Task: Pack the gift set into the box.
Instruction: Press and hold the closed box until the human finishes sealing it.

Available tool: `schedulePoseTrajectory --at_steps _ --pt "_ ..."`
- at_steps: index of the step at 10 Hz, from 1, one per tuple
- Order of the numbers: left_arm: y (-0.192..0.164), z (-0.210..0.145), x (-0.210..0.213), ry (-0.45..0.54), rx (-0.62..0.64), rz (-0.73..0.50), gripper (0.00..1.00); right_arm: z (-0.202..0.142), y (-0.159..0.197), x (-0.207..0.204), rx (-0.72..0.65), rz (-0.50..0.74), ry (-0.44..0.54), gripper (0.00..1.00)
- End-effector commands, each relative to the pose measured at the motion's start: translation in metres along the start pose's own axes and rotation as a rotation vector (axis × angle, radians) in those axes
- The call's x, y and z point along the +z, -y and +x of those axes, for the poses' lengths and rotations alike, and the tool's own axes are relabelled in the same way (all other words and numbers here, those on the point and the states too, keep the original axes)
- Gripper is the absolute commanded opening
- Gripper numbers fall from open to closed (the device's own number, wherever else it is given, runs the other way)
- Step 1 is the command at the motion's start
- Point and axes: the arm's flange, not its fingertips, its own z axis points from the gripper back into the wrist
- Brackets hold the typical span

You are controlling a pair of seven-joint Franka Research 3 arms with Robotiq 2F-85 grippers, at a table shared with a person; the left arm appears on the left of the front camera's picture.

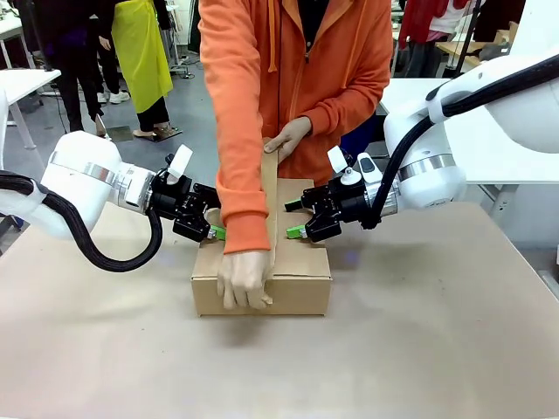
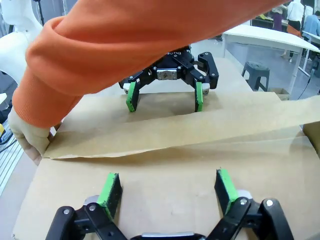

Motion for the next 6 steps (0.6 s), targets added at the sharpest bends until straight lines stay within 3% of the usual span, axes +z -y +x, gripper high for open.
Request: schedulePoseTrajectory --at_steps 1,6 --pt "0.002 -0.0022 0.0003 0.006 -0.02 0.003 1.0 -0.0005 -0.0013 -0.0001 0.024 -0.001 -0.003 1.0" --pt "0.002 -0.0022 0.0003 0.006 -0.02 0.003 1.0 -0.0005 -0.0013 -0.0001 0.024 -0.001 -0.003 1.0"
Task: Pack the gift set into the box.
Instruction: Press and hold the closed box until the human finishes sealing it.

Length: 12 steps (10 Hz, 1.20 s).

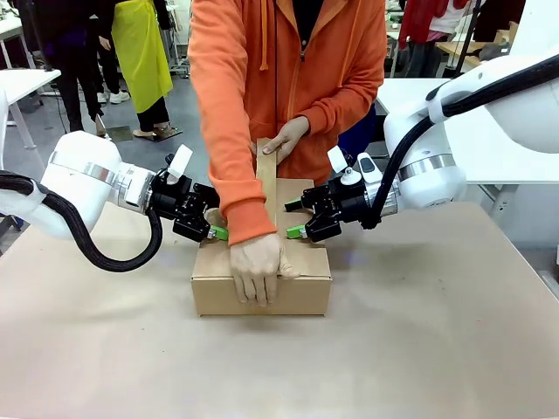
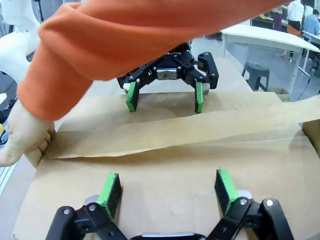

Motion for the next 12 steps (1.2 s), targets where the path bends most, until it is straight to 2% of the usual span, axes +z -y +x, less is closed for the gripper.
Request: schedulePoseTrajectory --at_steps 1,12 --pt "0.0021 -0.0022 0.0003 0.006 -0.02 0.002 1.0 -0.0005 -0.0013 -0.0002 0.024 -0.001 -0.003 1.0" --pt "0.0021 -0.0022 0.0003 0.006 -0.02 0.002 1.0 -0.0005 -0.0013 -0.0002 0.024 -0.001 -0.003 1.0"
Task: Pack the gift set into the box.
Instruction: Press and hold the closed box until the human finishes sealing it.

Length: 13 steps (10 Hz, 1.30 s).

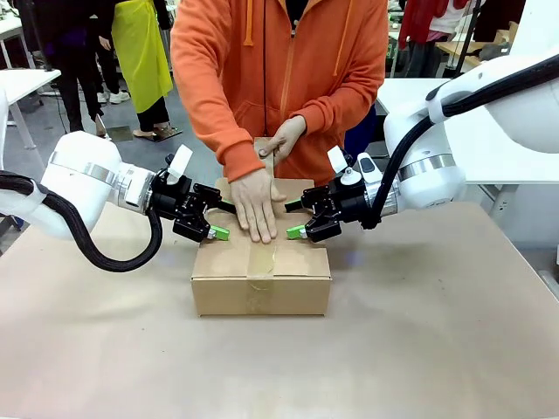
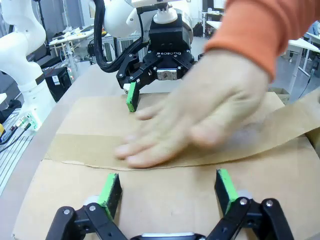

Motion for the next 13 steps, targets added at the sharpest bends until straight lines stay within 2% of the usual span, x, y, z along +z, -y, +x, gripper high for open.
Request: schedulePoseTrajectory --at_steps 1,13 --pt "0.002 -0.0018 0.0003 0.006 -0.02 0.002 1.0 -0.0004 -0.0013 -0.0001 0.024 -0.001 -0.003 1.0" --pt "0.002 -0.0018 0.0003 0.006 -0.02 0.002 1.0 -0.0004 -0.0013 -0.0001 0.024 -0.001 -0.003 1.0"
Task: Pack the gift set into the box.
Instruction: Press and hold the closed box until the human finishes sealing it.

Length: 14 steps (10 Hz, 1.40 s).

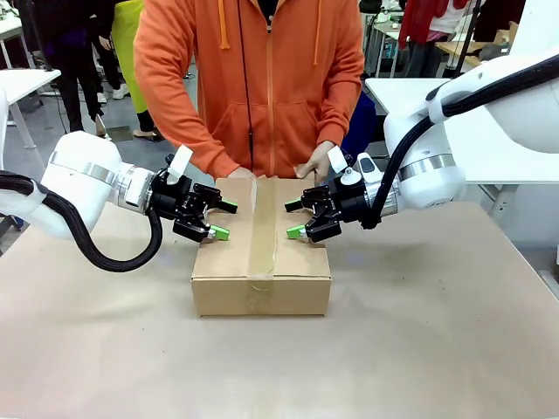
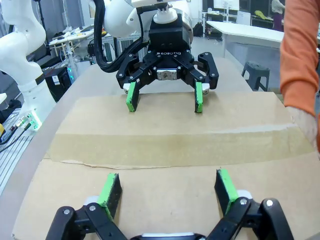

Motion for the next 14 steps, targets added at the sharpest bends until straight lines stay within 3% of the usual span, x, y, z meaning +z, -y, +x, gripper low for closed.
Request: schedulePoseTrajectory --at_steps 1,4,5,6,7,8,9,11,12,13,14 --pt "0.002 -0.002 0.0 0.005 -0.02 0.003 1.0 0.0 -0.001 0.0 0.024 -0.001 -0.003 1.0" --pt "0.002 -0.002 0.0 0.005 -0.02 0.003 1.0 0.0 0.0 0.0 0.0 0.0 0.0 1.0" --pt "0.0 0.0 0.0 0.0 0.0 0.0 1.0 0.022 -0.025 0.032 0.056 -0.006 0.066 1.0" --pt "0.033 0.025 0.049 0.14 -0.074 -0.022 1.0 0.034 -0.056 0.078 0.11 -0.057 0.157 1.0" --pt "0.06 0.03 0.09 0.201 -0.131 0.024 1.0 0.03 -0.081 0.121 0.161 -0.085 0.23 1.0" --pt "0.084 0.024 0.126 0.245 -0.17 0.111 1.0 0.015 -0.097 0.161 0.166 -0.174 0.297 1.0" --pt "0.106 0.01 0.162 0.354 -0.197 0.224 1.0 -0.008 -0.108 0.189 0.136 -0.284 0.316 1.0" --pt "0.142 -0.029 0.213 0.52 -0.165 0.504 1.0 -0.049 -0.127 0.22 0.065 -0.49 0.39 1.0" --pt "0.144 -0.051 0.221 0.565 -0.022 0.644 1.0 -0.007 -0.116 0.203 0.099 -0.302 0.315 1.0" --pt "0.121 0.034 0.227 0.431 -0.142 0.373 1.0 -0.007 -0.116 0.203 0.099 -0.302 0.315 1.0" --pt "0.121 0.034 0.227 0.431 -0.142 0.373 1.0 -0.007 -0.116 0.203 0.099 -0.302 0.315 1.0"
